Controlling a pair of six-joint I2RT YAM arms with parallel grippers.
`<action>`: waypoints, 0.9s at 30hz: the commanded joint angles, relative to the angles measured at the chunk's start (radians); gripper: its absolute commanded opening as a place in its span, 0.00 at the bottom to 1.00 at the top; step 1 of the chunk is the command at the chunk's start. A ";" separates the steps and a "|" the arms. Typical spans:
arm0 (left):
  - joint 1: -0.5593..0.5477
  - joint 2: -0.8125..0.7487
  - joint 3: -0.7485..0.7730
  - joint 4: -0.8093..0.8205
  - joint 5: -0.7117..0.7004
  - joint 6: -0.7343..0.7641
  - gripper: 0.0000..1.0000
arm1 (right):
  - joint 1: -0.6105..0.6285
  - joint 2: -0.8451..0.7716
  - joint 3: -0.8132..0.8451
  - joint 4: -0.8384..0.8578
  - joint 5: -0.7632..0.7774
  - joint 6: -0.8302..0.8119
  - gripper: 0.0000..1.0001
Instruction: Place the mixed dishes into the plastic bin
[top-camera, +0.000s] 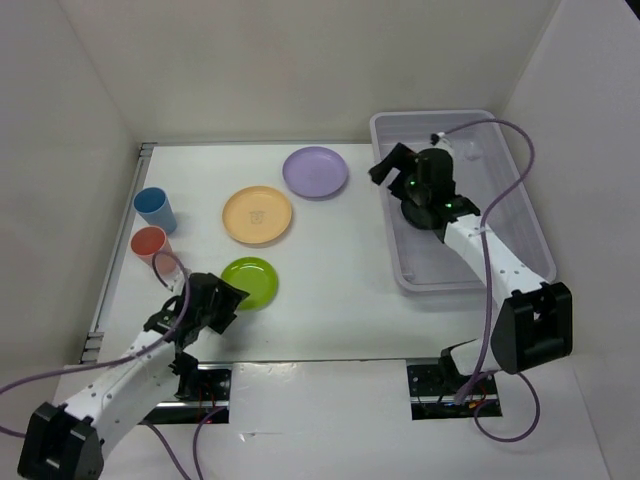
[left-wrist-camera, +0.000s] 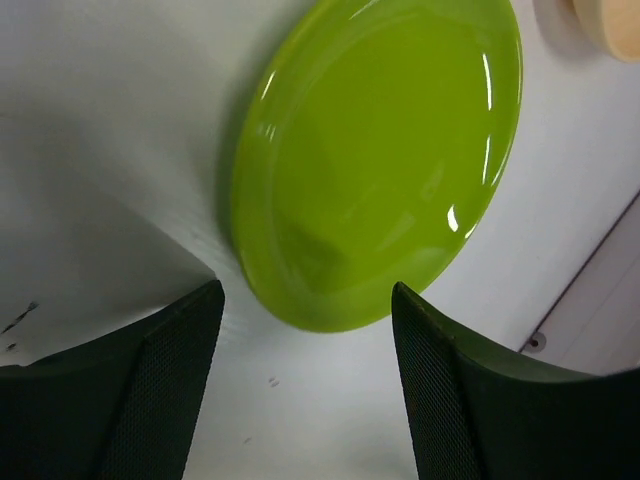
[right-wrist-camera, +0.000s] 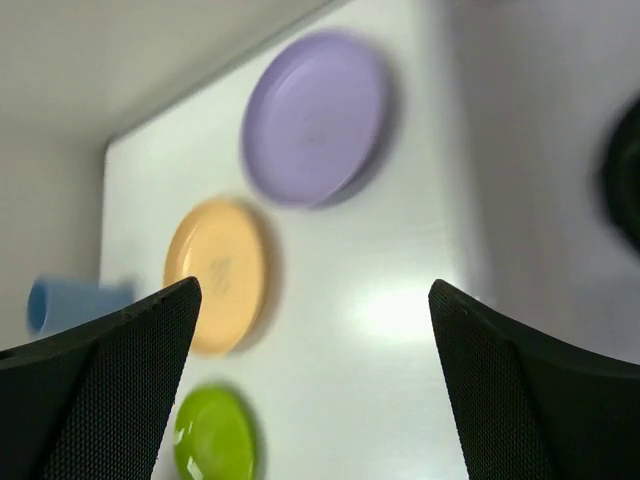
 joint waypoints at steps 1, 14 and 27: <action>0.007 0.144 0.056 0.096 -0.019 0.001 0.75 | 0.125 0.015 0.043 0.005 -0.140 -0.066 0.99; -0.024 0.549 0.195 0.274 -0.010 0.076 0.00 | 0.389 0.263 0.016 0.030 -0.262 -0.138 0.99; -0.024 0.540 0.175 0.295 0.030 0.085 0.00 | 0.407 0.656 0.044 0.177 -0.552 -0.140 0.83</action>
